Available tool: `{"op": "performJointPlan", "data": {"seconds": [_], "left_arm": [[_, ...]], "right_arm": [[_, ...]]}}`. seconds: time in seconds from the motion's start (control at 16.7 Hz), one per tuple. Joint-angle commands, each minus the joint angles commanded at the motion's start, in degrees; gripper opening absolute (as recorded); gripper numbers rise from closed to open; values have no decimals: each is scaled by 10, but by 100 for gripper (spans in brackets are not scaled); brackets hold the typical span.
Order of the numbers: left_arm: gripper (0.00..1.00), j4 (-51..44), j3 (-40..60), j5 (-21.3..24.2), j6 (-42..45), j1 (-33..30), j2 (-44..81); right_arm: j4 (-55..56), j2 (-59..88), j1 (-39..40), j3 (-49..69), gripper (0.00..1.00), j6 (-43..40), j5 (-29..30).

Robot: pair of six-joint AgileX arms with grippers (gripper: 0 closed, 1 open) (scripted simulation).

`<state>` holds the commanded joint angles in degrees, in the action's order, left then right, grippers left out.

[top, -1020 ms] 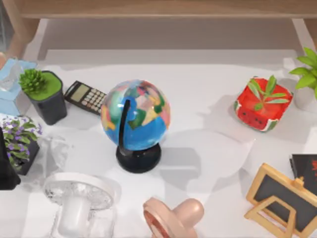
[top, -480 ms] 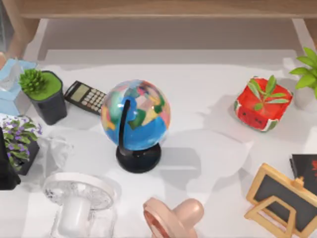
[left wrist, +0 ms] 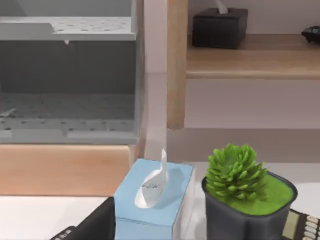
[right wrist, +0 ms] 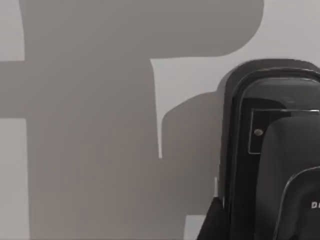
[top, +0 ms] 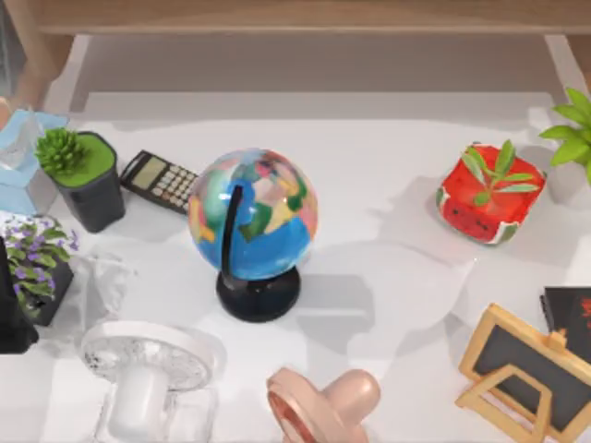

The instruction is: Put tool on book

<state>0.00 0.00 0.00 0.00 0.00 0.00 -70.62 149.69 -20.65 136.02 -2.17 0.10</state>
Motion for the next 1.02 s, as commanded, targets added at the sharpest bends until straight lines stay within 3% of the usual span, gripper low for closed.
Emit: {"op": "performJointPlan", "data": {"seconds": [0.48, 1.02], "left_arm": [[100, 0, 0, 0, 0, 0, 0], [100, 0, 0, 0, 0, 0, 0]], "right_arm": [[6, -64, -9, -49, 0, -8, -2], [96, -309, 39, -230, 0, -12, 1]]}}
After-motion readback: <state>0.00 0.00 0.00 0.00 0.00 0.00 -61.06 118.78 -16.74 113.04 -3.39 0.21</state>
